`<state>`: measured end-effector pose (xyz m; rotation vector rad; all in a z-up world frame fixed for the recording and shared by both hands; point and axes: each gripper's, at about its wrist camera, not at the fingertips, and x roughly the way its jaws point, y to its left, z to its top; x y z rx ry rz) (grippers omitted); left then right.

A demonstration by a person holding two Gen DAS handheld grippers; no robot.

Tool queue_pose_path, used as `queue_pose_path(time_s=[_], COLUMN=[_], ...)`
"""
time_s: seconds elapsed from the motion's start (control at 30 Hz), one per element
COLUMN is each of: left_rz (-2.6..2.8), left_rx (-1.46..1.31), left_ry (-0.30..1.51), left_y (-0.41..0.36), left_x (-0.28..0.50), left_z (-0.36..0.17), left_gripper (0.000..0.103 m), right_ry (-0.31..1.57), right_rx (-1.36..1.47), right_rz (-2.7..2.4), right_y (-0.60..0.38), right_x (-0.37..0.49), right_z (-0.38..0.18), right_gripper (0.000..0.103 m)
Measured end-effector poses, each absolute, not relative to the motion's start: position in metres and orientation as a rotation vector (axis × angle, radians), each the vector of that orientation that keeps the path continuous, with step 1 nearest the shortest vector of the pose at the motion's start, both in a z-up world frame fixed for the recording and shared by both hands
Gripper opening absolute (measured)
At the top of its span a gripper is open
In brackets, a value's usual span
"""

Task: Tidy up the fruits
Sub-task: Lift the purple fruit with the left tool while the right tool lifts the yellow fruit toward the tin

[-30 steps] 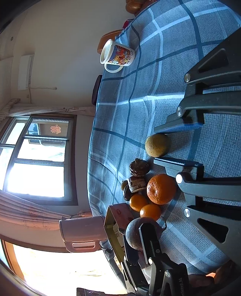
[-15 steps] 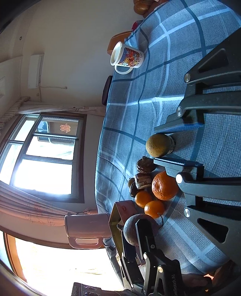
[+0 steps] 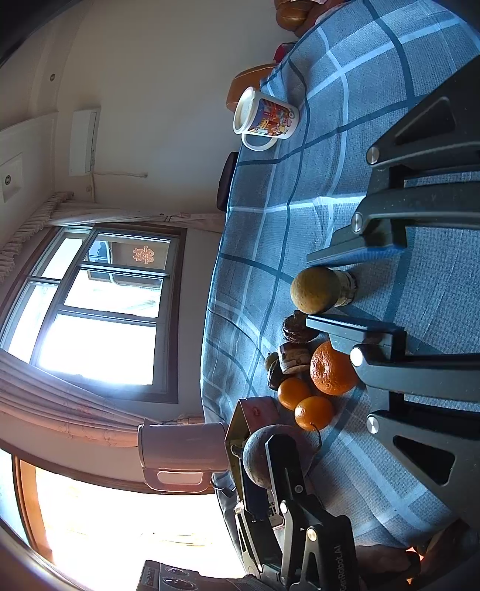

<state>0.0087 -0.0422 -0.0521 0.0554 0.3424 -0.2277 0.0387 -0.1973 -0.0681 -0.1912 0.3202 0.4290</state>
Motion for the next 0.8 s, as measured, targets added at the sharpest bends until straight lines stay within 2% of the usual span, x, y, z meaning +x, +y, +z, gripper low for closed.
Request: queue_pose_path(time_s=[0.8], left_rz=[-0.201], left_rx=[0.062], left_ry=[0.252], left_y=[-0.041], left_x=[-0.004], left_z=[-0.043], left_gripper=[0.052], right_ry=[0.233], right_rx=[-0.181], right_rz=[0.452], right_y=[-0.201], right_x=[0.026], right_z=[-0.065], right_gripper=[0.027])
